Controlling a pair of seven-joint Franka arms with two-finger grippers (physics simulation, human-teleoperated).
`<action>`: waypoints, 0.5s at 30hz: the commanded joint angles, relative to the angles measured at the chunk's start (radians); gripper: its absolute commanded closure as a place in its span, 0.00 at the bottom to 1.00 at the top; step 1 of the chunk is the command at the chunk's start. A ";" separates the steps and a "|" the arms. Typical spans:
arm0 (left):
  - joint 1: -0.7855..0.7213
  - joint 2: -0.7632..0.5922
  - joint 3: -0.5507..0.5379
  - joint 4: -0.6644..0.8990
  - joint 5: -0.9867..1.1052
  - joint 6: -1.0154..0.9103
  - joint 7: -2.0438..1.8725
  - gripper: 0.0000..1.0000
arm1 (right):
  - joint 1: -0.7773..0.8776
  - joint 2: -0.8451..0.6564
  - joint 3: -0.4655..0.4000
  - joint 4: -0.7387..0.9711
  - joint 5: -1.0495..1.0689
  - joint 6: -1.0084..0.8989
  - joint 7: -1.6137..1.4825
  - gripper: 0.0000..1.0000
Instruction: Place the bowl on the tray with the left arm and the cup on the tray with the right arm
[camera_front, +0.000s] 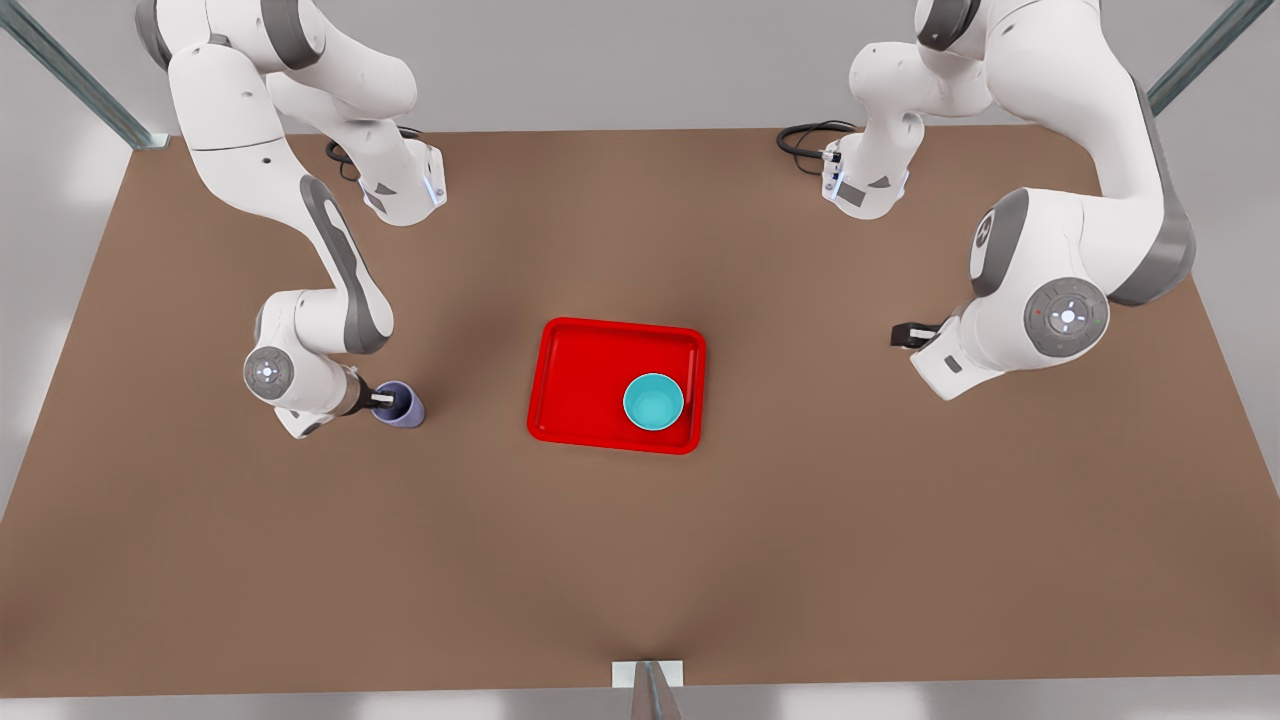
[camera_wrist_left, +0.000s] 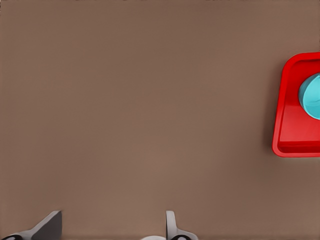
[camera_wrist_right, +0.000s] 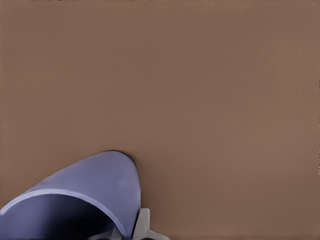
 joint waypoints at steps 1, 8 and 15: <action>0.000 0.000 0.000 0.000 0.000 0.000 -0.001 0.00 | 0.000 0.000 0.000 0.000 -0.005 -0.001 0.003 0.79; 0.000 -0.018 0.003 -0.008 0.005 -0.025 0.002 0.00 | 0.015 -0.008 0.011 0.114 -0.005 -0.053 0.009 0.79; 0.000 -0.045 0.003 -0.060 0.011 0.012 0.010 0.00 | 0.074 0.003 0.077 0.252 0.001 -0.054 0.034 0.79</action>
